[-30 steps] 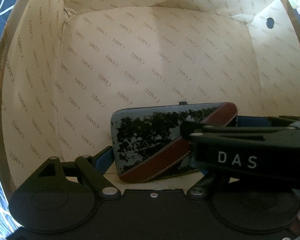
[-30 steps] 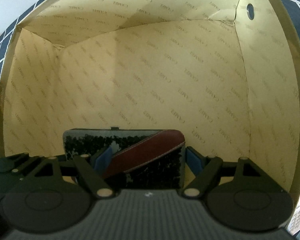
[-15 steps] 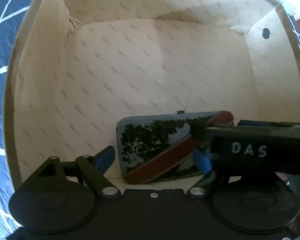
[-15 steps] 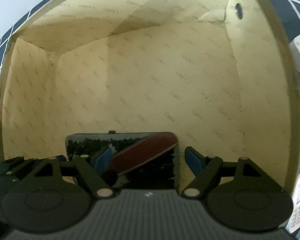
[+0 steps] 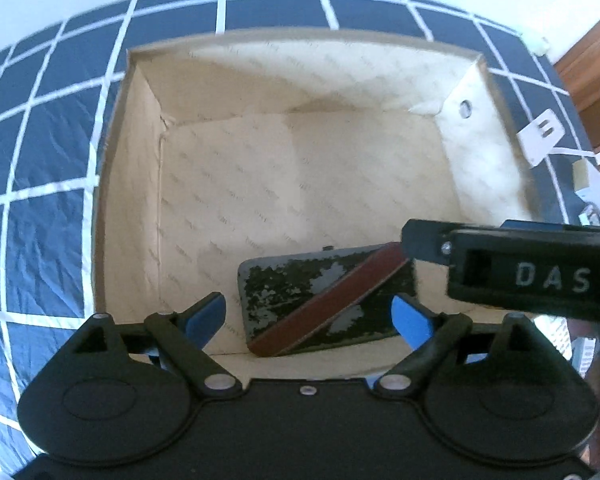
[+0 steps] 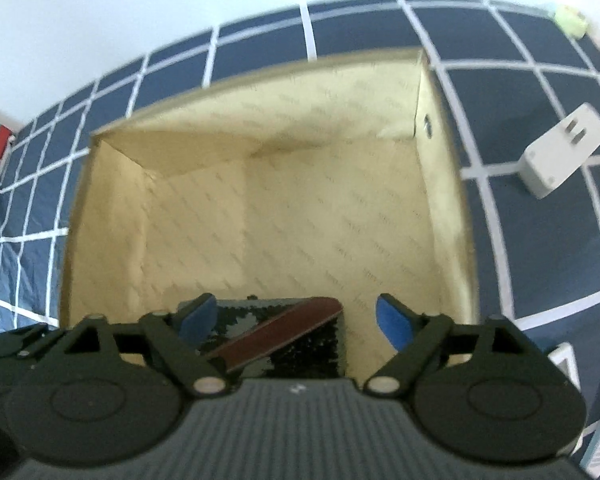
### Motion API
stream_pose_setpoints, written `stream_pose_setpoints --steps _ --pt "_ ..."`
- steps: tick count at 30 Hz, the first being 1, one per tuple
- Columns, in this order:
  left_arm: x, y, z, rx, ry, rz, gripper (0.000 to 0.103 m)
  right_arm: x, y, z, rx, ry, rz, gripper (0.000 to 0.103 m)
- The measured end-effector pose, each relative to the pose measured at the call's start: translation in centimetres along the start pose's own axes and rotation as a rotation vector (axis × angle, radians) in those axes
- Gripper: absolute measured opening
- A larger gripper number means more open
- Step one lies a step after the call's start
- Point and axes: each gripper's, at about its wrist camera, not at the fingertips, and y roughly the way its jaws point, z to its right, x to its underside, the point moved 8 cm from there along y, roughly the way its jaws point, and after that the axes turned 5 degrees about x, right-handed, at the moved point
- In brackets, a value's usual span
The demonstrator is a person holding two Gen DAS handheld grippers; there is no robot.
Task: Organize objects
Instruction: 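Open both tools to release the case and lift out of the box, then move both tools toward the white remotes on the bed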
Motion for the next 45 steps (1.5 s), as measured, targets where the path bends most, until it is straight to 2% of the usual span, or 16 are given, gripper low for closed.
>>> stream_pose_setpoints --steps 11,21,30,39,45 --pt "1.1 -3.8 4.2 -0.007 0.102 0.078 0.102 1.0 -6.9 2.9 0.032 0.054 0.138 0.103" --pt "2.1 -4.2 10.2 0.017 0.218 0.088 0.103 3.2 -10.8 8.3 0.071 0.138 0.207 0.103" --pt "3.1 -3.4 16.7 0.062 0.372 0.084 0.103 5.9 -13.0 15.0 0.118 0.290 0.246 0.103" --pt "3.4 -0.8 23.2 0.116 0.602 0.040 0.103 9.5 -13.5 21.6 0.186 0.496 0.260 0.103" --pt "3.8 2.5 26.2 0.138 0.730 -0.042 0.103 12.2 -12.1 24.5 0.202 0.645 0.234 0.103"
